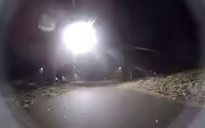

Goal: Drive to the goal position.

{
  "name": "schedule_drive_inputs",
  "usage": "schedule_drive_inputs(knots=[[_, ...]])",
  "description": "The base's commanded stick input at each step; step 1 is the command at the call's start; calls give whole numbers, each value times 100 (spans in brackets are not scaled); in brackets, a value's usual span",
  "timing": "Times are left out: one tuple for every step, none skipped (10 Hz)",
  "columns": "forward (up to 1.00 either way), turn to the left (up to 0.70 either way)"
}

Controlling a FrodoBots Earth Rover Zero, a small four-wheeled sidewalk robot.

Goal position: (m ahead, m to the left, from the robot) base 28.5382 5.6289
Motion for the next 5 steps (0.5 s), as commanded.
schedule_drive_inputs(knots=[[100,12],[100,11],[100,7],[100,6],[100,5]])
